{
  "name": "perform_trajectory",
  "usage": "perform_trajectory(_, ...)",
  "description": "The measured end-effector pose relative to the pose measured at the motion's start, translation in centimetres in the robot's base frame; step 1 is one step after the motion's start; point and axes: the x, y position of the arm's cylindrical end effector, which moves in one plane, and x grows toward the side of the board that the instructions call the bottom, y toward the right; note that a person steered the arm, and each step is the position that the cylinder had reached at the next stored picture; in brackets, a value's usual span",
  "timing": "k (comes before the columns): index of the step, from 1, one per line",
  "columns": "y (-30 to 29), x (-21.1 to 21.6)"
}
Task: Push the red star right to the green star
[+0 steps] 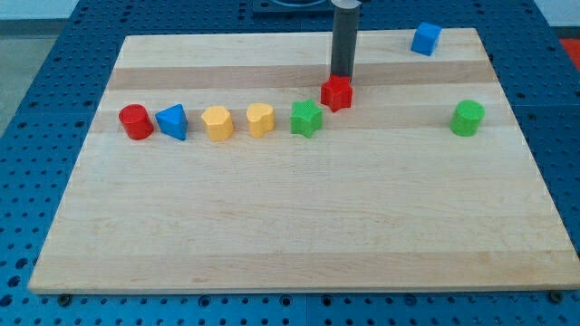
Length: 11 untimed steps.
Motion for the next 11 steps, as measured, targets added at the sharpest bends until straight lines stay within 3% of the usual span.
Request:
perform_trajectory(2,1.5,-1.4)
perform_trajectory(3,0.2,-3.0)
perform_trajectory(5,-6.0,-1.4)
perform_trajectory(9,-0.2,1.1)
perform_trajectory(11,-0.2,3.3)
